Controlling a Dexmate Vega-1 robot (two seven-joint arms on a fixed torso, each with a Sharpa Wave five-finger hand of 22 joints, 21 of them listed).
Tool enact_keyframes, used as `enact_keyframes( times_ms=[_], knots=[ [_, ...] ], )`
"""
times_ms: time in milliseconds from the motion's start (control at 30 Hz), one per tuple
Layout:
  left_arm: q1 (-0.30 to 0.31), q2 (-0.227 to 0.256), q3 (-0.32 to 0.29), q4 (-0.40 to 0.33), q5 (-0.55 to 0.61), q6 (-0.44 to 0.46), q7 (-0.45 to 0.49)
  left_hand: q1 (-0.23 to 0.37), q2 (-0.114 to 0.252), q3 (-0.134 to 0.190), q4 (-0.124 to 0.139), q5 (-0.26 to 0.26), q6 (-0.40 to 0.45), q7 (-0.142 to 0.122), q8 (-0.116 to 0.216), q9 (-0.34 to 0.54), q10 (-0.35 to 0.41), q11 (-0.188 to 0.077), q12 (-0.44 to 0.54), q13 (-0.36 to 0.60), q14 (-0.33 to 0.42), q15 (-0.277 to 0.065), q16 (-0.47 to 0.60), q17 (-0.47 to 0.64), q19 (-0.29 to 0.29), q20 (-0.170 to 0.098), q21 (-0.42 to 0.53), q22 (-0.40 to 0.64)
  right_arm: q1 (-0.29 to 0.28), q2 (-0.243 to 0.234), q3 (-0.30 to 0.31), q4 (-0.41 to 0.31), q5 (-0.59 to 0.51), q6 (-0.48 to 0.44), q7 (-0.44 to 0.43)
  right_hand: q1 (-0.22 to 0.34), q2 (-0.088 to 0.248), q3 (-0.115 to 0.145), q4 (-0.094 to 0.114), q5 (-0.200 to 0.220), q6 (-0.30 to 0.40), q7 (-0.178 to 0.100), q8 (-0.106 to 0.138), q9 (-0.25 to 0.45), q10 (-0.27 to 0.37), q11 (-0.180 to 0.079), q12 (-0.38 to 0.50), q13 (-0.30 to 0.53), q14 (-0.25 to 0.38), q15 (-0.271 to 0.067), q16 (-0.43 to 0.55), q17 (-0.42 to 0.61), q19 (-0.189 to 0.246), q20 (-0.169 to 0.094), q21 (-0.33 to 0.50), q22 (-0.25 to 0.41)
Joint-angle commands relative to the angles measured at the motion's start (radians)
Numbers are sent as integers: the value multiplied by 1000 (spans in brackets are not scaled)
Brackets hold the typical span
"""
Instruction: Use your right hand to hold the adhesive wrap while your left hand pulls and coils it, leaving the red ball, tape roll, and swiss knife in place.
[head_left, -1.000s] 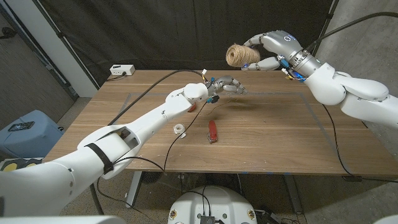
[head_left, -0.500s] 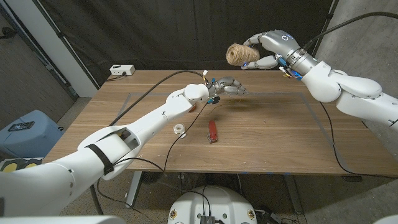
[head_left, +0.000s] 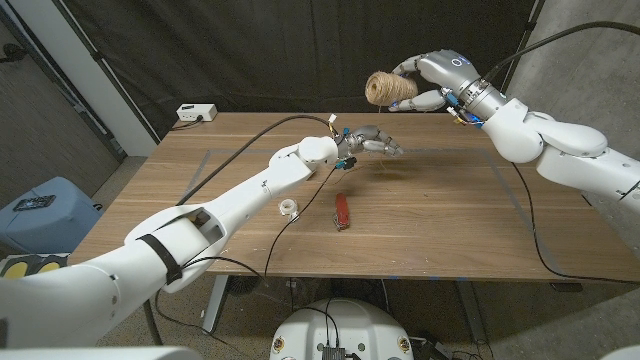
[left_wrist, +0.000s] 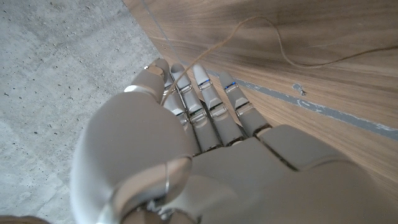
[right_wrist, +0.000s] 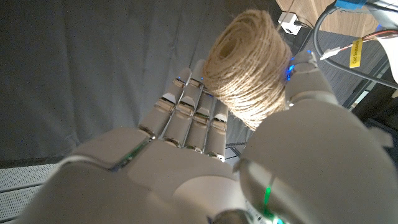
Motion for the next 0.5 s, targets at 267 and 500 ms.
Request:
enact_keyframes(
  times_ms=[267, 500],
  knots=[
    [24, 12, 4, -54, -4, 38, 5, 3, 7, -8, 1, 7, 7, 2, 6, 4, 6, 4, -1, 5, 7, 5, -5, 5, -3, -1, 8, 1, 25, 17, -30, 46, 7, 19, 8, 151, 157, -1, 2, 6, 124, -126, 5, 2, 128, -124, 0, 5, 9, -138, -5, 2, 10, -48, 1, 3],
    [38, 22, 4, -83, -6, 52, 8, 3, 9, -7, 1, 7, 7, 5, 6, 4, 7, 4, -2, 6, 7, 6, -6, 5, -4, 0, 9, 1, 27, 21, -36, 55, 7, 17, 10, 152, 158, -1, 2, 6, 124, -129, 4, 2, 130, -124, -1, 4, 11, -139, -5, 3, 10, -48, 1, 3]
  ],
)
